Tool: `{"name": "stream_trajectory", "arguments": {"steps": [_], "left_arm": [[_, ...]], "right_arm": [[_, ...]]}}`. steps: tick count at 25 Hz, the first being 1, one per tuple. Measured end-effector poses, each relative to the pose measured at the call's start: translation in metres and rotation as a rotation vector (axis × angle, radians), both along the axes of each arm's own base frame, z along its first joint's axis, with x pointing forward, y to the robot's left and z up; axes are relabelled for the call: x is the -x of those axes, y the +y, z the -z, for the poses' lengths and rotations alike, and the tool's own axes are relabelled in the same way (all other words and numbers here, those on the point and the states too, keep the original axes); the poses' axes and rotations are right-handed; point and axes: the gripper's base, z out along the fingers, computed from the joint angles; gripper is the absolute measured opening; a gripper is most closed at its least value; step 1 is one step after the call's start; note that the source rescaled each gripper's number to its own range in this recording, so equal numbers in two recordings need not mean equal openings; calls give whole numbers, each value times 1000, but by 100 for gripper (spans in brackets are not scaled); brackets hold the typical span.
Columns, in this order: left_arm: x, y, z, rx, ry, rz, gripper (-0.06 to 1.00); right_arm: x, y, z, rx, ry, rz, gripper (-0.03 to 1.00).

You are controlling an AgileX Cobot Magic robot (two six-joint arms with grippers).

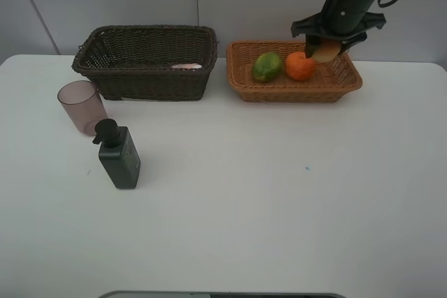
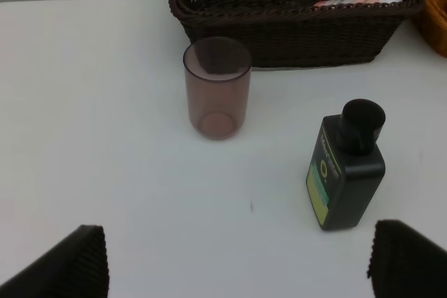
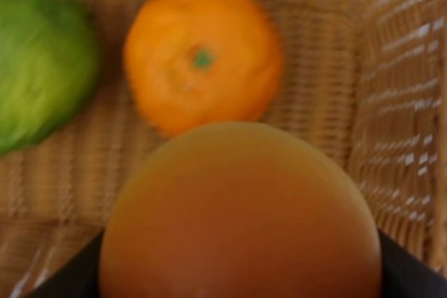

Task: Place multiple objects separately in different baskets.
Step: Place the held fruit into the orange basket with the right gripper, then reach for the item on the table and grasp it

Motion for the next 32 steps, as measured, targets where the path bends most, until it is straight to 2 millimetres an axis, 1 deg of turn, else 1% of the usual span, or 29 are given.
{"name": "stream_trajectory", "arguments": {"steps": [3,5,10,17,19,20,23,24,25,28,32], "left_arm": [[0,0,0,0,0,0,96],[0,0,0,0,0,0,96],[0,0,0,0,0,0,96],[0,0,0,0,0,0,96],[0,0,0,0,0,0,96],[0,0,0,0,0,0,96],[0,0,0,0,0,0,96],[0,0,0,0,0,0,96],[0,0,0,0,0,0,96],[0,0,0,0,0,0,96],[0,0,0,0,0,0,96]], "right_arm": [[-6,-12,4,-18,-22,54,43],[-9,-15,11,-21,-13,82,43],[-14,-14,35,-30,18,113,43],[-18,-13,50,-31,27,110,43],[-18,-13,52,-32,30,114,43],[-18,-13,52,-34,30,118,47],[-19,-12,52,-39,25,123,70],[-19,-12,52,-42,23,128,77],[-19,-11,51,-46,21,136,81],[-18,-11,47,-55,12,152,86],[-13,-7,35,-45,13,147,87]]}}
